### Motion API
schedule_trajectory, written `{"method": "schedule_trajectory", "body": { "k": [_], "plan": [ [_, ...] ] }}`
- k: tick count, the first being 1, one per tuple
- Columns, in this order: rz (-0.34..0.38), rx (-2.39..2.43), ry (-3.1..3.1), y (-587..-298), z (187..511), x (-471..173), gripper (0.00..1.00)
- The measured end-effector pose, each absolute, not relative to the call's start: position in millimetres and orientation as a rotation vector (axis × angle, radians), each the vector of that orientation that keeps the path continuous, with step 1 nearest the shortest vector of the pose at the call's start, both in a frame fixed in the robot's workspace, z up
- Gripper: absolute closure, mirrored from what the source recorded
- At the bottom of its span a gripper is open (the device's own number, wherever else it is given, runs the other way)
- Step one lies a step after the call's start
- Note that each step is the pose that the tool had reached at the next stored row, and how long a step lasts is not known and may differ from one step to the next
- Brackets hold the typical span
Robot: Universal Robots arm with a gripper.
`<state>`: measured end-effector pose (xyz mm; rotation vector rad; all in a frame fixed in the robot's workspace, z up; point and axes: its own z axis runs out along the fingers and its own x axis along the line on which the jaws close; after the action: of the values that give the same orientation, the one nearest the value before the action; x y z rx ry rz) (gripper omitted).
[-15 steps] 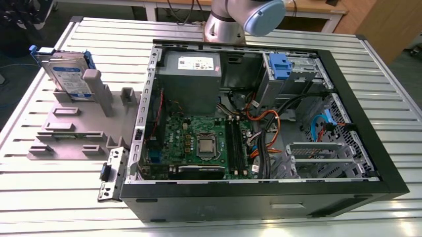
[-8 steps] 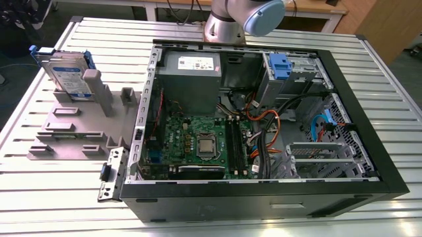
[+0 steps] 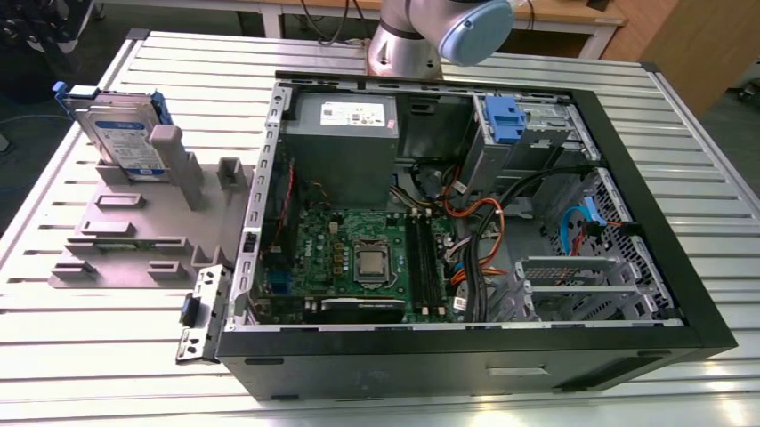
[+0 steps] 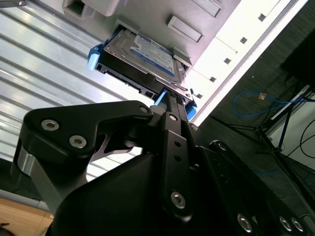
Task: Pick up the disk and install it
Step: 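Pick up the disk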
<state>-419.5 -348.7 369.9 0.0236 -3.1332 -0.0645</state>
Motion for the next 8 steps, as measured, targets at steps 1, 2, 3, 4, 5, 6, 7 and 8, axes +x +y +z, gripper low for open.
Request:
{"method": "schedule_trajectory", "body": {
  "k": [1,2,3,4,5,6,7,8],
  "plan": [
    [-0.064,0.024,-3.133,-348.7,369.9,-419.5,0.89],
    [-0.064,0.024,-3.133,-348.7,369.9,-419.5,0.89],
    [-0.064,0.03,-3.133,-348.7,369.9,-419.5,0.89],
    [-0.064,0.044,-3.133,-348.7,369.9,-419.5,0.89],
    [-0.064,0.066,-3.132,-348.7,369.9,-419.5,0.89],
    [-0.064,0.093,-3.131,-348.7,369.9,-419.5,0.89],
    [-0.064,0.122,-3.13,-348.7,369.9,-419.5,0.89],
    [-0.064,0.15,-3.128,-348.7,369.8,-419.5,0.89]
  ]
}}
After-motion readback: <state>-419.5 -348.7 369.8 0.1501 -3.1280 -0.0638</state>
